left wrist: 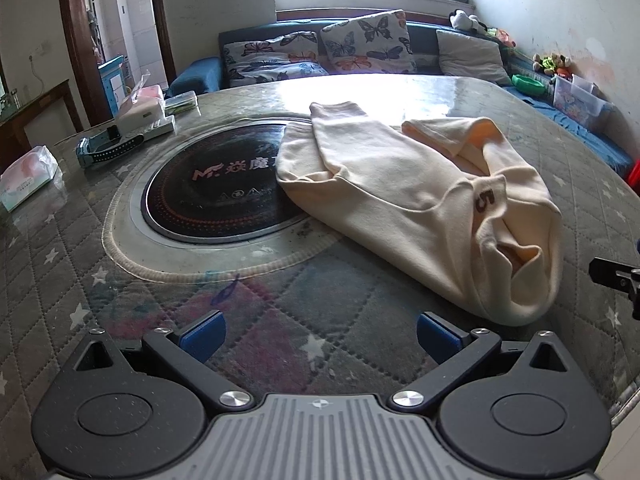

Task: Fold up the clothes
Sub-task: 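Move both grippers toward the bunched cream sweatshirt on the table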

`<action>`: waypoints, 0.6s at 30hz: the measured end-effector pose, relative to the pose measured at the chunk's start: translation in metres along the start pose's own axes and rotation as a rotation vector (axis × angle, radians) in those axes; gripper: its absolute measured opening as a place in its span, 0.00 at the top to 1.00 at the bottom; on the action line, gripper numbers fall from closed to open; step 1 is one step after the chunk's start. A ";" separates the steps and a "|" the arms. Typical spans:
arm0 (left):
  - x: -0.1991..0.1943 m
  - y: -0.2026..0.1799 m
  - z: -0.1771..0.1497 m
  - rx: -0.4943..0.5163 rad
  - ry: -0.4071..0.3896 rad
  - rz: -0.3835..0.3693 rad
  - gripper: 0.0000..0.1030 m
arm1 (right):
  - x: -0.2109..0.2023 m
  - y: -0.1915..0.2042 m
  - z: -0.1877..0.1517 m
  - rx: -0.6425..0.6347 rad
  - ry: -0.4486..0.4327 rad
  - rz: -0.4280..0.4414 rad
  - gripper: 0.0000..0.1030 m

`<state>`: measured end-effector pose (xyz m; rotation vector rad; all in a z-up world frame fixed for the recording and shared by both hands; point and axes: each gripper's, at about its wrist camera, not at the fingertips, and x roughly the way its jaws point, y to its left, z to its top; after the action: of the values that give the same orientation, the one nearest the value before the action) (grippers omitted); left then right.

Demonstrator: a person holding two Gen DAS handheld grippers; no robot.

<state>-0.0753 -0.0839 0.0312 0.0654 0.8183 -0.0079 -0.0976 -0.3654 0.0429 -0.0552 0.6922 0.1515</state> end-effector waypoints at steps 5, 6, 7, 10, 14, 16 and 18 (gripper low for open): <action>0.000 -0.005 0.000 0.018 0.006 -0.001 0.00 | 0.002 0.005 -0.001 -0.001 0.012 0.020 0.04; 0.000 -0.006 0.000 0.020 0.008 -0.002 0.00 | 0.002 0.006 -0.001 -0.004 0.012 0.023 0.04; 0.001 -0.008 0.000 0.023 0.011 -0.003 0.00 | 0.002 0.007 -0.001 -0.006 0.013 0.026 0.04; 0.001 -0.011 0.001 0.033 0.014 -0.005 0.00 | 0.003 0.010 0.000 -0.012 0.014 0.034 0.05; 0.003 -0.014 0.002 0.045 0.021 -0.002 0.00 | 0.004 0.013 0.001 -0.019 0.017 0.043 0.05; 0.003 -0.015 0.003 0.051 0.024 0.000 0.00 | 0.005 0.014 0.002 -0.024 0.018 0.047 0.05; 0.004 -0.016 0.004 0.054 0.026 -0.001 0.00 | 0.006 0.016 0.002 -0.026 0.017 0.054 0.05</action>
<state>-0.0701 -0.1000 0.0299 0.1160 0.8442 -0.0303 -0.0938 -0.3488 0.0408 -0.0625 0.7092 0.2117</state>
